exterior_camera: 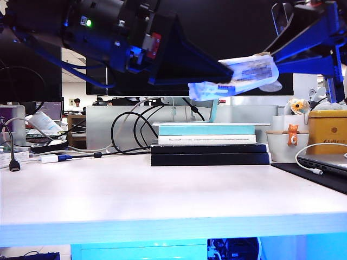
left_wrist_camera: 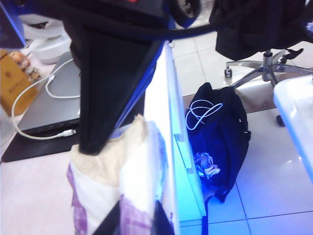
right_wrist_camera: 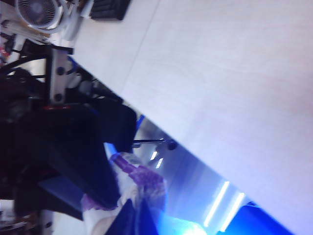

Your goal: Pick up a packet of tissues from the table with the left hand, then take a tissue from it with the right hand.

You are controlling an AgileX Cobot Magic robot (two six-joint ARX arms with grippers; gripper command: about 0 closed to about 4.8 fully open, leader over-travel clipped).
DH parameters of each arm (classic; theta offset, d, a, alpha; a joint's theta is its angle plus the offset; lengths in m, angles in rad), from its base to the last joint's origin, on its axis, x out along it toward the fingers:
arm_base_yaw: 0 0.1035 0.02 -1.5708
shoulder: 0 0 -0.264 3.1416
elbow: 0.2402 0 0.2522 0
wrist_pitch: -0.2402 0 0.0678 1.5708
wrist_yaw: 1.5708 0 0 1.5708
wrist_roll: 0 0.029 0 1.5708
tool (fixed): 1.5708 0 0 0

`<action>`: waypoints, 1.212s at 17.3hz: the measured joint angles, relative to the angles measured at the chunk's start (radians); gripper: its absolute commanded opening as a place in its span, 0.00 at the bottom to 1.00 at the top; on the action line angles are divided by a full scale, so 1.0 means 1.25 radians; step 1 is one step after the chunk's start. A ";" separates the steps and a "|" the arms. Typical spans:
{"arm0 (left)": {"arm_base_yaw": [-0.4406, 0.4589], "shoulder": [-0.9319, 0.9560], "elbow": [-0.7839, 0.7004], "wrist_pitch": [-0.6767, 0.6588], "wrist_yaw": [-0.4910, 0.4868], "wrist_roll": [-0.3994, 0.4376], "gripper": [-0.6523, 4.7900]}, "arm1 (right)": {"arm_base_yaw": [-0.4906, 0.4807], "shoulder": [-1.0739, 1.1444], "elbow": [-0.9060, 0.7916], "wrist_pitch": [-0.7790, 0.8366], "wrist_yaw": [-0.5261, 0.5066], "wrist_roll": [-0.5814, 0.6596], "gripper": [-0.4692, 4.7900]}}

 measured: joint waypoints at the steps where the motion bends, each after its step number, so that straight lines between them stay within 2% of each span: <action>1: 0.000 0.000 0.000 0.000 -0.015 -0.005 0.23 | 0.002 0.000 0.000 0.011 0.020 -0.005 0.09; 3: -0.003 0.000 0.002 -0.008 -0.061 -0.009 0.40 | 0.004 0.000 0.000 0.031 0.065 -0.019 0.09; 4: -0.003 0.000 0.004 -0.017 -0.070 -0.009 0.58 | 0.005 0.000 0.000 0.035 0.079 -0.021 0.09; 5: -0.002 0.000 0.004 -0.048 -0.095 -0.009 0.66 | 0.002 0.000 0.000 0.050 0.122 -0.029 0.09; 7: -0.002 0.000 0.004 -0.076 -0.114 -0.011 0.77 | 0.000 0.001 0.000 0.054 0.133 -0.036 0.09; 9: -0.002 0.000 0.004 -0.082 -0.188 -0.012 1.00 | 0.002 0.002 0.000 0.054 0.133 -0.037 0.09; 11: -0.002 0.000 0.004 -0.070 -0.229 -0.014 1.00 | 0.002 0.003 0.000 0.052 0.133 -0.037 0.09; 13: -0.002 0.000 0.004 -0.062 -0.231 -0.030 1.00 | 0.002 0.003 0.000 0.052 0.131 -0.037 0.09; 16: -0.002 0.010 0.004 -0.021 -0.193 -0.080 1.00 | 0.002 0.003 0.000 0.065 0.104 -0.015 0.09; 21: -0.002 0.053 0.004 0.003 -0.176 -0.121 1.00 | 0.002 0.004 0.000 0.113 0.057 0.043 0.09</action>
